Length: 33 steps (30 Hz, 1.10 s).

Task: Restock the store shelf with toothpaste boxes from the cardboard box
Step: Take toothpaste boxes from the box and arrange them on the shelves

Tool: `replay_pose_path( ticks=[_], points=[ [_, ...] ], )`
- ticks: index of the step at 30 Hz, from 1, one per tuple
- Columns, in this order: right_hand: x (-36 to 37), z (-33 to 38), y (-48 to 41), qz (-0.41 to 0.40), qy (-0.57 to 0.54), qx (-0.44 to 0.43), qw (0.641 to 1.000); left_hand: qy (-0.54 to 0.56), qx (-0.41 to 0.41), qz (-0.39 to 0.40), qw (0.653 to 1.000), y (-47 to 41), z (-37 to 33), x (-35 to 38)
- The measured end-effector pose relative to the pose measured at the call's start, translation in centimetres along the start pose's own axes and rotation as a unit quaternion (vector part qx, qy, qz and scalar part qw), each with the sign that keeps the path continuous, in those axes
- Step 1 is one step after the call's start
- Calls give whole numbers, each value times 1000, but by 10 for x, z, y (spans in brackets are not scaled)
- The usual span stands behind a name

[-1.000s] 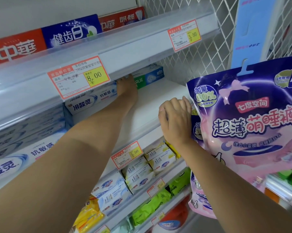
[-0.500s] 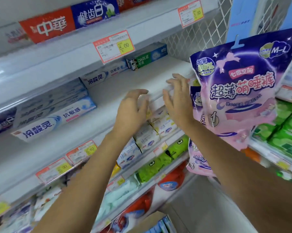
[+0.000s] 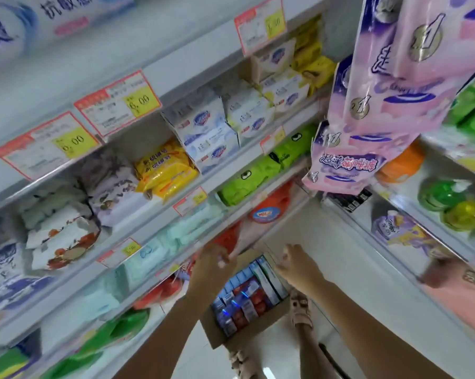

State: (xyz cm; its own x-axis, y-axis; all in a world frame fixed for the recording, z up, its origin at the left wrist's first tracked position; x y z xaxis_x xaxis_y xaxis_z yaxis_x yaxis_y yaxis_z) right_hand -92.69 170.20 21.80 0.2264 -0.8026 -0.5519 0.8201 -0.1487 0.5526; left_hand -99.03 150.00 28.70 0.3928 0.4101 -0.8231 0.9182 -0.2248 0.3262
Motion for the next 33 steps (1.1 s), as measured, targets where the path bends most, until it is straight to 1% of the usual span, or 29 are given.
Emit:
replay_pose_path(
  ticks=[2,6,9,10,11,12,13,14,15,16,17,18,19,20,21,24,26,29,31,33],
  points=[
    [42,-36,-2,27,10,43,999,-12,-37,37,999,-2,44,45],
    [108,-99,-21,40,-16,125,991,-42,-82,114,989,-12,131,134],
    [148,-137,-46,48,-7,165,985,-124,-112,150,974,-21,196,193],
    [161,-151,-58,47,-5,171,984,-133,-101,162,973,-24,208,210],
    [175,-166,-71,45,-3,176,983,-135,-86,222,962,-26,217,231],
    [189,-179,-84,44,-4,172,984,-167,-71,270,946,-28,237,257],
    [204,-195,-98,43,-1,169,985,-212,-44,257,942,-33,254,274],
    [214,-198,-107,43,-1,164,985,-240,-46,279,929,-31,270,289],
    [223,-202,-116,42,2,166,985,-246,-39,286,925,-30,285,300],
    [230,-204,-124,40,4,171,984,-237,-41,251,938,-31,294,306],
    [238,-207,-131,42,13,181,982,-209,-71,233,947,-29,304,311],
    [245,-210,-138,36,21,186,982,-200,-112,223,947,-26,300,305],
    [253,-214,-144,34,33,192,980,-202,-121,219,947,-26,292,299],
    [262,-219,-149,31,45,193,980,-170,-149,203,953,-28,290,298],
    [268,-222,-152,30,62,199,977,-137,-160,185,960,-28,288,299],
    [283,-230,-156,4,96,217,971,-120,-151,166,967,-28,286,303],
    [286,-233,-158,-25,121,216,968,-107,-174,158,966,-24,302,308],
    [287,-237,-164,-43,156,216,963,-94,-176,160,967,-22,315,309],
    [288,-241,-169,-49,138,219,965,-90,-175,169,966,-20,318,308],
    [289,-247,-172,-58,89,229,968,-83,-175,175,965,-19,323,309]
  ],
)
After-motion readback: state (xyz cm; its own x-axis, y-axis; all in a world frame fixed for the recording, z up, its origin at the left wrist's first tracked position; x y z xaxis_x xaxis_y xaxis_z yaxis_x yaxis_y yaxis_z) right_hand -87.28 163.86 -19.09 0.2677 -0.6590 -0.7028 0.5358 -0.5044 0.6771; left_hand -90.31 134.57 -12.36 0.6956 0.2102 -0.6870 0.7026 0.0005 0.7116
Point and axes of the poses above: each hand's wrist, its own y-axis away from the middle knuckle, its own x-axis out of the palm, z = x × y, the point moved 7 cm from there along -y, towards the middle knuckle, and after that the axes turned 12 degrees about -y, right-handed, at the moved point
